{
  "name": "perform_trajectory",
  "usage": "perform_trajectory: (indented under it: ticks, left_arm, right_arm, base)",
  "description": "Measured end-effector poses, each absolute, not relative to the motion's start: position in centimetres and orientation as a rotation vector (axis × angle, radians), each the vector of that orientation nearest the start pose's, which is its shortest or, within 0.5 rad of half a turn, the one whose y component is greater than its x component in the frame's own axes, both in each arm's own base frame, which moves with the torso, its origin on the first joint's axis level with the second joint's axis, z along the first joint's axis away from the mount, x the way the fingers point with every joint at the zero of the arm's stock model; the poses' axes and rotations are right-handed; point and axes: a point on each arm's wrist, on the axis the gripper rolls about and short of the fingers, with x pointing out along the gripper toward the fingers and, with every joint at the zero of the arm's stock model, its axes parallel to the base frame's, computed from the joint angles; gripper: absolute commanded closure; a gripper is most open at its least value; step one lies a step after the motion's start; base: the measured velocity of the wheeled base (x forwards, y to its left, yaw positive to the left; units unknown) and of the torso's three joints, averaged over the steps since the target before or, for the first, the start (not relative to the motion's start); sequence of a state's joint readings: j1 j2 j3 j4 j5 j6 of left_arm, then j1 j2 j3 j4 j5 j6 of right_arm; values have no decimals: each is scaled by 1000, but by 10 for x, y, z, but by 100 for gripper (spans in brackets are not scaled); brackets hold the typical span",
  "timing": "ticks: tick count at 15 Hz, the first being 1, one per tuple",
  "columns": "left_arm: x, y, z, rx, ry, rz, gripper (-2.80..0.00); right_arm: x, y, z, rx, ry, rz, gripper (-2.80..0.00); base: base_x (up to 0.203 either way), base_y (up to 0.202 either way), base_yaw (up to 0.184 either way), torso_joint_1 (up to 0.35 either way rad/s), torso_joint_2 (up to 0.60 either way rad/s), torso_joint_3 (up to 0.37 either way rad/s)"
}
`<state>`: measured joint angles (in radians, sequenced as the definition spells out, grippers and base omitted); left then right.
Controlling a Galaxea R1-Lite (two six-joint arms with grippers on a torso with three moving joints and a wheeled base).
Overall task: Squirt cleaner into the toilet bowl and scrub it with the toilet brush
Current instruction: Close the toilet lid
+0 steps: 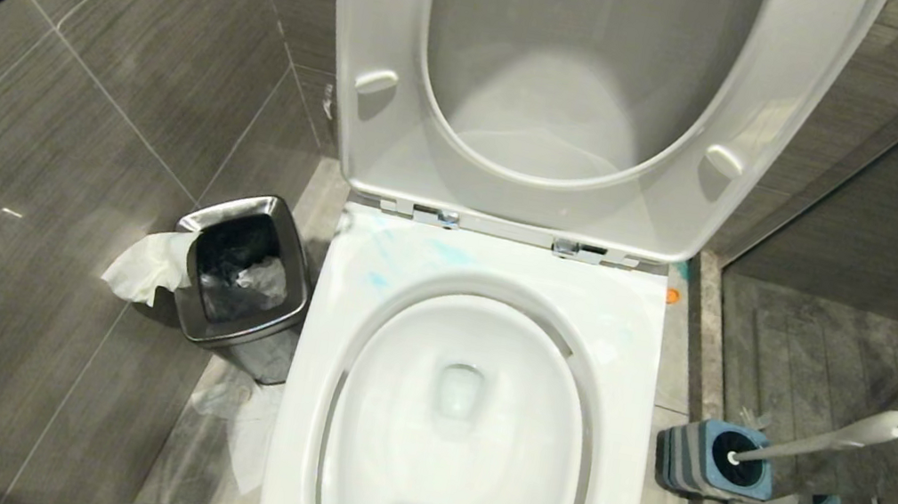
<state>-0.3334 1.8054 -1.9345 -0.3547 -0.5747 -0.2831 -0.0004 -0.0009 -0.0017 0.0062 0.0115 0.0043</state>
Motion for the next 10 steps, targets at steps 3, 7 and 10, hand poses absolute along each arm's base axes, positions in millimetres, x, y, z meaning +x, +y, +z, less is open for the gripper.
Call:
perform_trajectory:
  ticks: [3,7,10]
  left_arm:
    - [288,-112,440,-203,-347,-953,0]
    - [281,-111,428,-217,-286,-955,0]
    - [273,-115,423,-255,-241,-980,0]
  right_arm:
    - [-23,0,75,5,4,11,0]
    - [-23,0,75,4,4,11,0]
    - [-23,0,75,4,3,12,0]
  base:
    - [0,0,0,0,0,0]
    - [0,0,0,0,0,0]
    - [0,0,0,0,0,0]
